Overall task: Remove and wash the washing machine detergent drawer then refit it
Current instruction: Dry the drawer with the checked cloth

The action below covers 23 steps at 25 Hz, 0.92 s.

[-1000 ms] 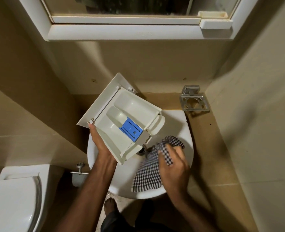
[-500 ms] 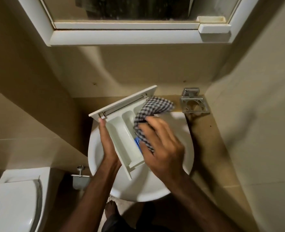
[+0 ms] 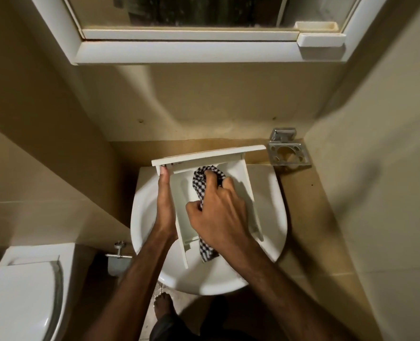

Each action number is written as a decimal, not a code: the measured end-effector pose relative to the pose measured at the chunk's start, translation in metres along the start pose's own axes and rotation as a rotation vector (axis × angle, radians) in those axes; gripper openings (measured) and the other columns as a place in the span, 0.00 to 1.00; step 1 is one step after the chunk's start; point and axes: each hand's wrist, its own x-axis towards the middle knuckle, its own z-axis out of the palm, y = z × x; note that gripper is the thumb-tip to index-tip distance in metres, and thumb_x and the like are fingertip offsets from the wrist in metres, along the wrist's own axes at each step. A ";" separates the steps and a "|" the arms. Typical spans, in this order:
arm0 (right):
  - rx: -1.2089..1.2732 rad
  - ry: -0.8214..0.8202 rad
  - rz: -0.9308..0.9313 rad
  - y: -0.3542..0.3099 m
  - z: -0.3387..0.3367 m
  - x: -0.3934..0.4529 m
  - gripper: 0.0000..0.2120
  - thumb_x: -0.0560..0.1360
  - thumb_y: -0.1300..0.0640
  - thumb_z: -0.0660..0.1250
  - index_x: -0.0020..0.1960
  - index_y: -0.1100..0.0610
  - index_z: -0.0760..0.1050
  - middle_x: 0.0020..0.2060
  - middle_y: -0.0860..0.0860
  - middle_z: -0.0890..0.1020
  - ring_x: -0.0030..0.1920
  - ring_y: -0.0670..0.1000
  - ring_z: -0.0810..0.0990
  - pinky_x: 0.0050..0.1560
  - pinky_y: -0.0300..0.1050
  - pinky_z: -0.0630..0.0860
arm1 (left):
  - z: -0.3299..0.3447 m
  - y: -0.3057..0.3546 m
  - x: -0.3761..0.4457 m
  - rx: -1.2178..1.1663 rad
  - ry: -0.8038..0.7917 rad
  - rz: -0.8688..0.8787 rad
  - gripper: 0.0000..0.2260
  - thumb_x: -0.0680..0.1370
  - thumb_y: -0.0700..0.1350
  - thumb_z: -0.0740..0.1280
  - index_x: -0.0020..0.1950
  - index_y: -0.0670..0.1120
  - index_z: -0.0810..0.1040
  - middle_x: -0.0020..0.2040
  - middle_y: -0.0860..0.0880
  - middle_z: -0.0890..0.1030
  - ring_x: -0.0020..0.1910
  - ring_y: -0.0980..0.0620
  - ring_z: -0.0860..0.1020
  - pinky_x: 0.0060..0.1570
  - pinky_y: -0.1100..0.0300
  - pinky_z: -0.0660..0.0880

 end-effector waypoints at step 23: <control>-0.118 -0.674 0.104 0.024 0.004 0.035 0.25 0.69 0.34 0.67 0.57 0.51 0.73 0.45 0.47 0.76 0.50 0.54 0.77 0.49 0.51 0.66 | -0.009 -0.021 0.007 0.147 0.037 -0.085 0.09 0.80 0.71 0.56 0.59 0.79 0.70 0.67 0.76 0.67 0.66 0.76 0.65 0.66 0.67 0.56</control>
